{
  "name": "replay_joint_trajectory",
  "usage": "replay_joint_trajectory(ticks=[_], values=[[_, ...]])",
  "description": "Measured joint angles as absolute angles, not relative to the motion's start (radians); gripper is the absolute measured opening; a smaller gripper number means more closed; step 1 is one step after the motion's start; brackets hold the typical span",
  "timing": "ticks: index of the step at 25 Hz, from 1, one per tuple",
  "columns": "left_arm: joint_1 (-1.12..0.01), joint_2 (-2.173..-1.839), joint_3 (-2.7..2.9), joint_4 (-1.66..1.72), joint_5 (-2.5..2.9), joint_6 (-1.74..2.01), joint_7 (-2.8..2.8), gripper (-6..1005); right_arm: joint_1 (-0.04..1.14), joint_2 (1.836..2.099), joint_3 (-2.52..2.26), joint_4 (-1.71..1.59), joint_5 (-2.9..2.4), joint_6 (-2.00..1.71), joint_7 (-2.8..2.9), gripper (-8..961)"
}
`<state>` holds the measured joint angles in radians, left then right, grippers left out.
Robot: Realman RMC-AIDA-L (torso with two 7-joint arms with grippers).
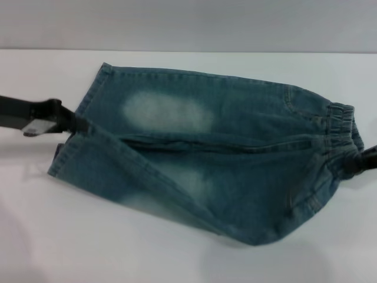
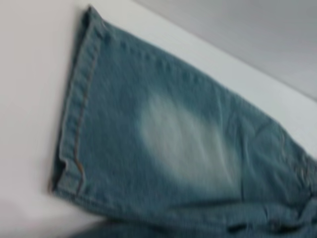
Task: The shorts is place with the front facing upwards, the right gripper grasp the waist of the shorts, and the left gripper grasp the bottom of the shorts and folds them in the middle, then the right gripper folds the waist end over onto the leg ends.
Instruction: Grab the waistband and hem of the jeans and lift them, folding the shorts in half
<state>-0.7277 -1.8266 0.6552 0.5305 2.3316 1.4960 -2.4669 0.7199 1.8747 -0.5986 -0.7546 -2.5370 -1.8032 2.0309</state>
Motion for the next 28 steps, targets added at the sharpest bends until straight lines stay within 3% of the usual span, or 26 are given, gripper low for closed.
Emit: replay_joint_trajectory(ticks=[8,28], values=[[-0.745,-1.831,0.604,0.567,2.331,1.418,-2.515,42,0.614,1.874,-0.513,-0.748,-2.371,-1.777,2.027,5],[-0.818,-1.849,0.577,0.581,2.326,1.230,-2.558,42,0.550,1.886,-0.434,-0.680,-2.218,-1.538,2.003,4]])
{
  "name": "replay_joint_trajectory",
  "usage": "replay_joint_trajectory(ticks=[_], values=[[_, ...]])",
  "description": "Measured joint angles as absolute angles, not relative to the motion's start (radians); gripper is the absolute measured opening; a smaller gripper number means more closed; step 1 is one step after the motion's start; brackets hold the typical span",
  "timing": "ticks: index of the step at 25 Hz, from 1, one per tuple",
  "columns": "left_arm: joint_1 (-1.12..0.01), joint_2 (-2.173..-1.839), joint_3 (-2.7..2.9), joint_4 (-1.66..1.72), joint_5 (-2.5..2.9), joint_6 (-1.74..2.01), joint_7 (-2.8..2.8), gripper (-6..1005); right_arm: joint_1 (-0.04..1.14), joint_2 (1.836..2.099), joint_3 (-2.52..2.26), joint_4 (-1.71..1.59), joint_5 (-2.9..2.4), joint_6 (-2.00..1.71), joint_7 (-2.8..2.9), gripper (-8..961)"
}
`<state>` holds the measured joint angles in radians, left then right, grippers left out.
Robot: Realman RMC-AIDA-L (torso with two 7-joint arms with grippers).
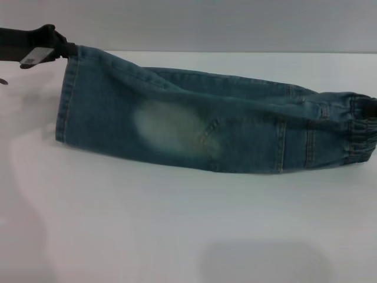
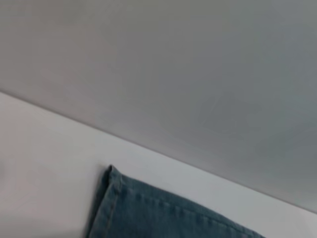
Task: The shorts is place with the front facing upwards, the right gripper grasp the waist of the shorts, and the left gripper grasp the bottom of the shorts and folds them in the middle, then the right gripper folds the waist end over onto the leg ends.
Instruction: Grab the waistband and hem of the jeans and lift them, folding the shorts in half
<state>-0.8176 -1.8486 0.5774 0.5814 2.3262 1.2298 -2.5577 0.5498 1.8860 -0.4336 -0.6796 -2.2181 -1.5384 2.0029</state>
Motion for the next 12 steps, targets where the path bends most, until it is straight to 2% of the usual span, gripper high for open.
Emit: replay_joint_trajectory(ticks=[12], values=[[-0.831,-1.863,0.585,0.579,2.326,1.130,-2.557,51,0.559,1.887,-0.433,-0.650,-2.204,-1.455,1.992,5]])
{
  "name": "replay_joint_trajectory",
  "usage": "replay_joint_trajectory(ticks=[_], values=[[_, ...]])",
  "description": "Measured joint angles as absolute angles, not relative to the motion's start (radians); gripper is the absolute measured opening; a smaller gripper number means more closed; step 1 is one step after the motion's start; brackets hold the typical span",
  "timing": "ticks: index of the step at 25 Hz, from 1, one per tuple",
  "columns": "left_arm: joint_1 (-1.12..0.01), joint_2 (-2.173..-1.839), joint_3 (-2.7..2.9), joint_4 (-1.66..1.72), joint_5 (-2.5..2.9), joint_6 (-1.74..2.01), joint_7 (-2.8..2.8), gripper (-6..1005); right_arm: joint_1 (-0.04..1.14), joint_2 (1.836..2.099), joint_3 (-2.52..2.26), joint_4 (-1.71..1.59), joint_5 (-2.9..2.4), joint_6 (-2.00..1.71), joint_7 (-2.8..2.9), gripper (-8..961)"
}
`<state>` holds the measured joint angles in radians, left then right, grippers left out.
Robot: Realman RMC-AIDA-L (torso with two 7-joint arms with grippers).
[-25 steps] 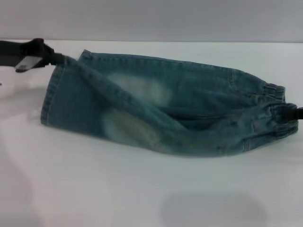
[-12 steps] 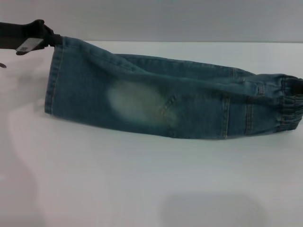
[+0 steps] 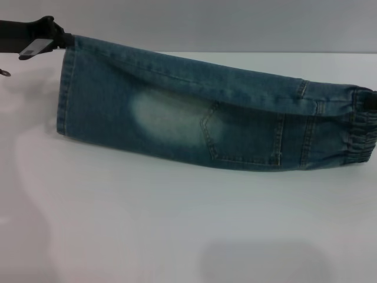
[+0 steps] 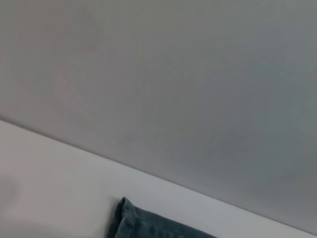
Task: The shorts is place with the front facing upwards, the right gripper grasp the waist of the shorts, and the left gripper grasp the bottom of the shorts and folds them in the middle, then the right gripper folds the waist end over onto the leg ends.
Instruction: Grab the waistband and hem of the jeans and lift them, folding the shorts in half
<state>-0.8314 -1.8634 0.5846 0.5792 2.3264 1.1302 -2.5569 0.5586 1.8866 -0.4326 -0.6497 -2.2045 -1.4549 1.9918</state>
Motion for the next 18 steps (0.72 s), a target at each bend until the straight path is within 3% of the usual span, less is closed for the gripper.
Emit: replay_joint_trajectory(ticks=[18], values=[[-0.871,-1.918,0.604,0.580,2.330,1.037,-2.524,66,0.562,1.888,-0.431,-0.657,-2.153,-1.416,1.961,5]])
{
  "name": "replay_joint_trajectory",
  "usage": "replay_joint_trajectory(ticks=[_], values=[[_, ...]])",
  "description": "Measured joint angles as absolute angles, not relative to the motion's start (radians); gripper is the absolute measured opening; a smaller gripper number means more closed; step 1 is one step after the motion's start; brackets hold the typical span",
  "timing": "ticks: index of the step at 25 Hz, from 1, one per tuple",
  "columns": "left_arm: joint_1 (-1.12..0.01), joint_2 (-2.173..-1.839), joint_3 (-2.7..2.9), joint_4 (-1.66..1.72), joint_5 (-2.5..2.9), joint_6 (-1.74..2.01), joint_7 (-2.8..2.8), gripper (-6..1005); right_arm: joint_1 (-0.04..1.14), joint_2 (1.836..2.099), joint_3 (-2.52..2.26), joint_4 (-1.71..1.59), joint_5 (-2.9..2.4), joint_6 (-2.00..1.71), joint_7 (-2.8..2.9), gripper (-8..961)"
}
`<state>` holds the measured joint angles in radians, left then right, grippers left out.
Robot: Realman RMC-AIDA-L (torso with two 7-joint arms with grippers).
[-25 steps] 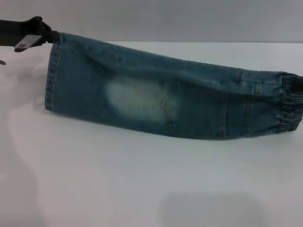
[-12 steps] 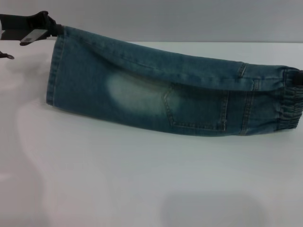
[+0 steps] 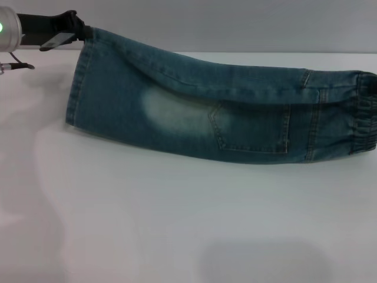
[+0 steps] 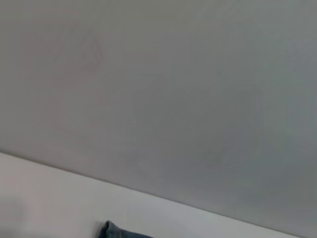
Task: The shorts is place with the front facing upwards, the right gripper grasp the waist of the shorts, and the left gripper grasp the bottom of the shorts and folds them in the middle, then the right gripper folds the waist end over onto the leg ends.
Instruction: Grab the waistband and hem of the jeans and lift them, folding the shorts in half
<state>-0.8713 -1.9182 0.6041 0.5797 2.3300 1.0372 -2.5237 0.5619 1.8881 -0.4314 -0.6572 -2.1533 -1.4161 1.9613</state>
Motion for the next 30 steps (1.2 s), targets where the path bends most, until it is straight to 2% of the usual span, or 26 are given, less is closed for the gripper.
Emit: replay_joint_trajectory(ticks=[30], values=[[-0.897,-1.964,0.629,0.573,2.328,0.955,-2.489,89,0.580,1.896,-0.437,-0.652,-2.107,-1.401,1.915,4]])
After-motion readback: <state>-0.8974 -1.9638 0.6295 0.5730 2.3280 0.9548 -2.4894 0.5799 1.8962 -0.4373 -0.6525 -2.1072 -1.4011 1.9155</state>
